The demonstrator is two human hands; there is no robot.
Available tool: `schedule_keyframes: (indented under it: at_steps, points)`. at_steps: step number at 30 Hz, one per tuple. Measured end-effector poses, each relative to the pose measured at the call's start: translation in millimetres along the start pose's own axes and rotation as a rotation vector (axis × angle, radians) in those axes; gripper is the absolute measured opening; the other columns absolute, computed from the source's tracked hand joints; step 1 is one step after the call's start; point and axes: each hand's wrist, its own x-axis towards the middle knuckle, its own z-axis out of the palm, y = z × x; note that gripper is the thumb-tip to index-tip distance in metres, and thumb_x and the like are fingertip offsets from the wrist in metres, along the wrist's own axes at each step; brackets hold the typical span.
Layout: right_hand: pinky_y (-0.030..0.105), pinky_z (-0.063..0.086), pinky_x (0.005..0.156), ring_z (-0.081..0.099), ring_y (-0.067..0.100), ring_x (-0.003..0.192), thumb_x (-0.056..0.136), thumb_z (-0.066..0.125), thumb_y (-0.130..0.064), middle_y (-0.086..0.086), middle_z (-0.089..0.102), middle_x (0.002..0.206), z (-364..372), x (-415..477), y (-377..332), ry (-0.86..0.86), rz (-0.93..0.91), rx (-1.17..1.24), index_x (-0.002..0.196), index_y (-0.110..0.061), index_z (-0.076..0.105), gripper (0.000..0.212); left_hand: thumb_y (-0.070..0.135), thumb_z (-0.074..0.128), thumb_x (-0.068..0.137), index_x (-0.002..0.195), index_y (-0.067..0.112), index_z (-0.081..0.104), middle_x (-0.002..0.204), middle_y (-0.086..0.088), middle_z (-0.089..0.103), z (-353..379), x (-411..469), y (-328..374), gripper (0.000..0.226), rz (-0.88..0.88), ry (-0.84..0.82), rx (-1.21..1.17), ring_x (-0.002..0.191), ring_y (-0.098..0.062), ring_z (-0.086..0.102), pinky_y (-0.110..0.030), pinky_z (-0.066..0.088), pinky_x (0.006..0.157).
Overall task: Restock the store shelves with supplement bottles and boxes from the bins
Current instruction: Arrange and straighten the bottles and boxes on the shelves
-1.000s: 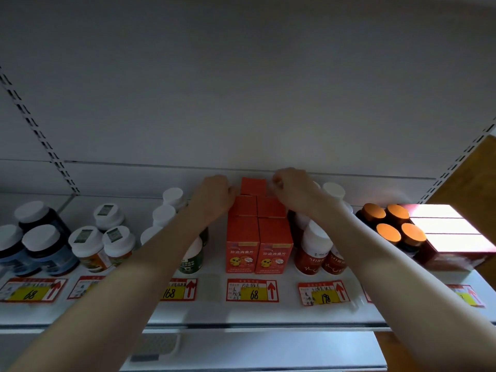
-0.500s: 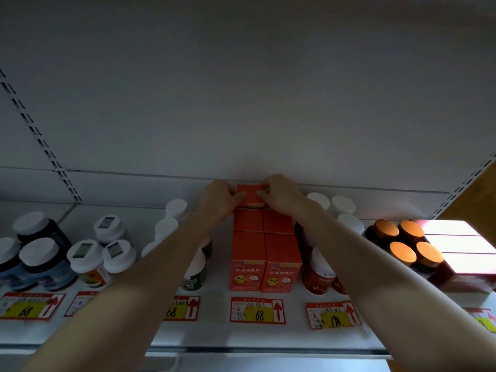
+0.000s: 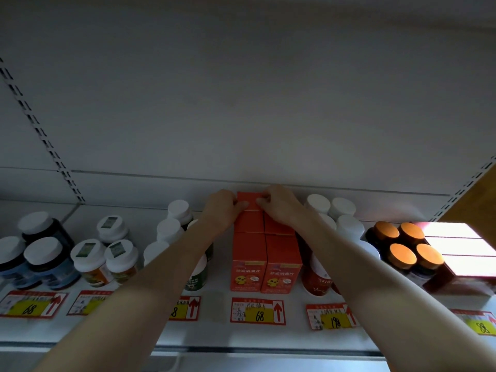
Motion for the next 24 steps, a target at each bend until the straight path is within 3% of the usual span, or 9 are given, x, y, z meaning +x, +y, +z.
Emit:
schedule_keyframes:
  at_steps: [3, 7, 11, 13, 15, 16, 18, 21, 24]
  points:
    - [0.028, 0.036, 0.078, 0.055, 0.029, 0.104, 0.093, 0.047, -0.018, 0.017, 0.061, 0.11, -4.0, -4.1, 4.4, 0.051, -0.026, -0.008, 0.107, 0.002, 0.06, 0.027, 0.032, 0.046, 0.096, 0.084, -0.004, 0.062, 0.093, -0.024, 0.065, 0.2, -0.8, 1.6, 0.041, 0.013, 0.003, 0.001, 0.09, -0.034, 0.06, -0.033, 0.039, 0.072]
    - [0.029, 0.037, 0.075, 0.057, 0.028, 0.095, 0.092, 0.047, -0.014, 0.014, 0.064, 0.1, -19.1, -20.5, 9.4, 0.142, -0.109, -0.028, 0.097, 0.0, 0.063, 0.022, 0.032, 0.045, 0.096, 0.061, 0.007, 0.046, 0.066, -0.006, 0.051, 1.0, 3.6, -1.8, 0.043, 0.002, 0.018, 0.043, 0.07, -0.023, 0.053, -0.029, 0.033, 0.058]
    - [0.03, 0.043, 0.073, 0.059, 0.019, 0.083, 0.092, 0.05, -0.021, 0.003, 0.066, 0.087, -36.1, -57.4, 6.4, 0.138, -0.259, -0.02, 0.091, -0.009, 0.066, 0.02, 0.025, 0.045, 0.096, 0.09, -0.004, 0.056, 0.097, -0.022, 0.062, -7.7, 7.4, -2.8, 0.031, 0.113, 0.211, 0.067, 0.096, -0.034, 0.057, -0.035, 0.041, 0.078]
    - [0.019, 0.041, 0.072, 0.06, 0.013, 0.089, 0.092, 0.051, -0.026, -0.003, 0.068, 0.095, -37.8, -78.4, 1.8, 0.12, -0.355, -0.041, 0.096, -0.016, 0.068, 0.02, 0.028, 0.043, 0.097, 0.109, -0.004, 0.059, 0.109, -0.023, 0.061, -14.6, 7.5, 1.1, 0.038, 0.17, 0.277, 0.127, 0.103, -0.034, 0.056, -0.039, 0.044, 0.085]
    - [0.01, 0.035, 0.068, 0.058, 0.01, 0.093, 0.093, 0.051, -0.027, -0.005, 0.067, 0.099, -36.4, -91.5, -3.4, 0.12, -0.411, -0.044, 0.1, -0.016, 0.068, 0.021, 0.036, 0.04, 0.096, 0.113, -0.001, 0.06, 0.111, -0.021, 0.06, -20.4, 6.1, 4.0, 0.045, 0.197, 0.305, 0.18, 0.104, -0.033, 0.056, -0.04, 0.045, 0.086]
    - [0.01, 0.037, 0.07, 0.059, 0.012, 0.093, 0.092, 0.052, -0.026, -0.003, 0.068, 0.099, -34.8, -94.9, -6.1, 0.118, -0.436, -0.028, 0.099, -0.014, 0.068, 0.021, 0.036, 0.04, 0.096, 0.113, 0.0, 0.06, 0.111, -0.021, 0.06, -23.1, 3.5, 4.9, 0.045, 0.2, 0.309, 0.206, 0.104, -0.034, 0.056, -0.041, 0.045, 0.086]
    - [0.025, 0.046, 0.08, 0.061, 0.016, 0.091, 0.091, 0.055, -0.026, 0.001, 0.069, 0.097, -31.0, -97.6, -11.5, 0.097, -0.467, 0.024, 0.096, -0.012, 0.069, 0.021, 0.037, 0.04, 0.095, 0.113, -0.001, 0.06, 0.112, -0.021, 0.06, -28.1, -4.7, 2.4, 0.046, 0.205, 0.315, 0.239, 0.104, -0.034, 0.056, -0.042, 0.046, 0.086]
    - [0.022, 0.043, 0.078, 0.061, 0.015, 0.089, 0.09, 0.055, -0.027, 0.002, 0.068, 0.096, -27.6, -99.3, -20.6, 0.102, -0.507, 0.036, 0.095, -0.01, 0.068, 0.022, 0.044, 0.029, 0.085, 0.11, -0.001, 0.061, 0.109, -0.021, 0.061, -40.0, -26.7, -7.3, 0.061, 0.17, 0.318, 0.257, 0.1, -0.034, 0.057, -0.042, 0.047, 0.083]
    - [0.037, 0.047, 0.078, 0.061, 0.02, 0.083, 0.09, 0.054, -0.029, 0.007, 0.068, 0.089, -19.2, -99.0, -33.1, 0.059, -0.578, 0.007, 0.089, -0.005, 0.066, 0.027, 0.043, 0.028, 0.082, 0.109, -0.001, 0.062, 0.109, -0.022, 0.061, -51.8, -52.0, -27.7, 0.062, 0.112, 0.311, 0.277, 0.1, -0.034, 0.057, -0.042, 0.047, 0.082]
